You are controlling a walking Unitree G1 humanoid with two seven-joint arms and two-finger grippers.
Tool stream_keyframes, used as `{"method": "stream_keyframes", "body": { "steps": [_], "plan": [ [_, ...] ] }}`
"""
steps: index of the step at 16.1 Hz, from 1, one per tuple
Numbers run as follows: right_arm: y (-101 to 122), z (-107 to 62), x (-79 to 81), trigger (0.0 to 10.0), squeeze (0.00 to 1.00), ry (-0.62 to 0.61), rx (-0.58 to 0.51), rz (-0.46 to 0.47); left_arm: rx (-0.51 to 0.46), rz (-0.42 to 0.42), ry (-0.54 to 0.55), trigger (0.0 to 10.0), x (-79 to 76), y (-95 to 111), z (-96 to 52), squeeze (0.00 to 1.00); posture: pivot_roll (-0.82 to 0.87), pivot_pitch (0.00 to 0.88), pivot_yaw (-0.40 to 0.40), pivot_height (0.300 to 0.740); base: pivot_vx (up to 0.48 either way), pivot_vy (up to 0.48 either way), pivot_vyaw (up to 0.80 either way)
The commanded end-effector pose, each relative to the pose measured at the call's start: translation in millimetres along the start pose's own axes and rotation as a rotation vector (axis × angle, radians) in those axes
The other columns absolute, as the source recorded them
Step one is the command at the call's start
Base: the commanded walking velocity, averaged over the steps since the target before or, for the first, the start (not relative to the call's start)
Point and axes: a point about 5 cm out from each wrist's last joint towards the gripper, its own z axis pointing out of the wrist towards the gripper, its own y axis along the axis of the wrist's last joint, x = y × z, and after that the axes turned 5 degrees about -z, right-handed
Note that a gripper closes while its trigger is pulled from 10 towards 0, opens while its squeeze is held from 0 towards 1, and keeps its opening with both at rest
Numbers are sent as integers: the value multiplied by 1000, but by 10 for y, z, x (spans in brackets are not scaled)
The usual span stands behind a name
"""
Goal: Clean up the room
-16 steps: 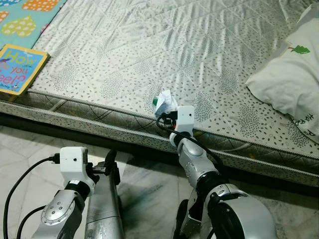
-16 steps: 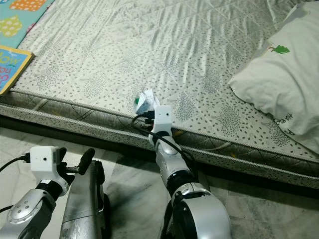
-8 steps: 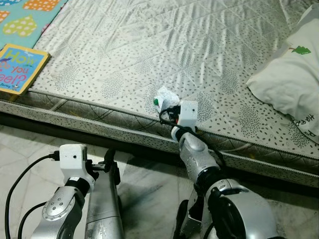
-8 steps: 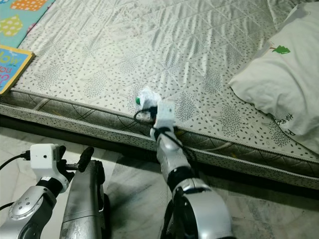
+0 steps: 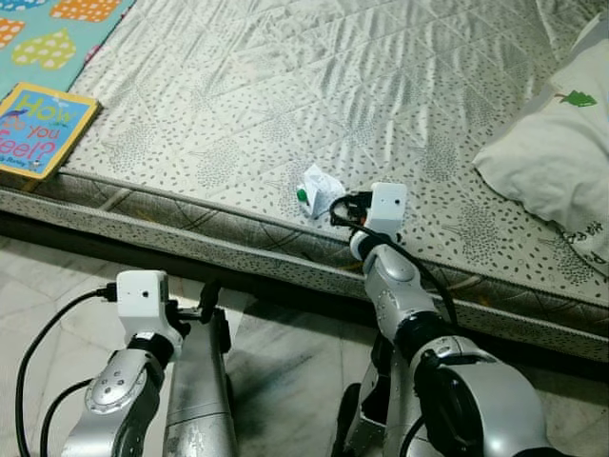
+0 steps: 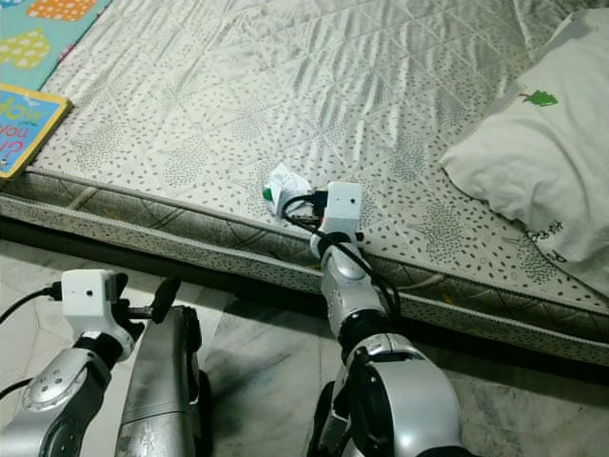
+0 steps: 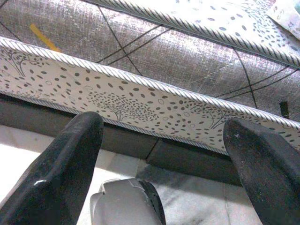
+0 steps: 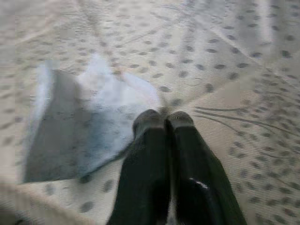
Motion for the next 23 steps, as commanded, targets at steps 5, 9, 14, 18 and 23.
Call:
{"method": "stream_keyframes", "body": {
  "steps": [5,9,14,18,23],
  "plan": [
    [-31,-53,111,10000,1000,167,-40,128,23,3,-1,10000,40,-73,-13,0,279,248,-38,531,0,0,0],
    [-14,-79,281,10000,1000,337,-54,182,25,7,-9,10000,50,-76,-10,0,277,249,-32,531,0,0,0],
    [-70,-147,445,10000,1000,458,-37,190,28,6,-12,10000,51,-78,-24,0,283,264,-28,531,0,0,0],
    [-40,-175,555,10000,1000,413,-91,115,29,2,-9,10000,45,-77,-75,0,295,281,-27,531,0,0,0],
    [38,-159,538,10000,1000,373,-138,94,34,0,-6,10000,50,-82,-103,0,298,291,-24,531,0,0,0]
  ]
}}
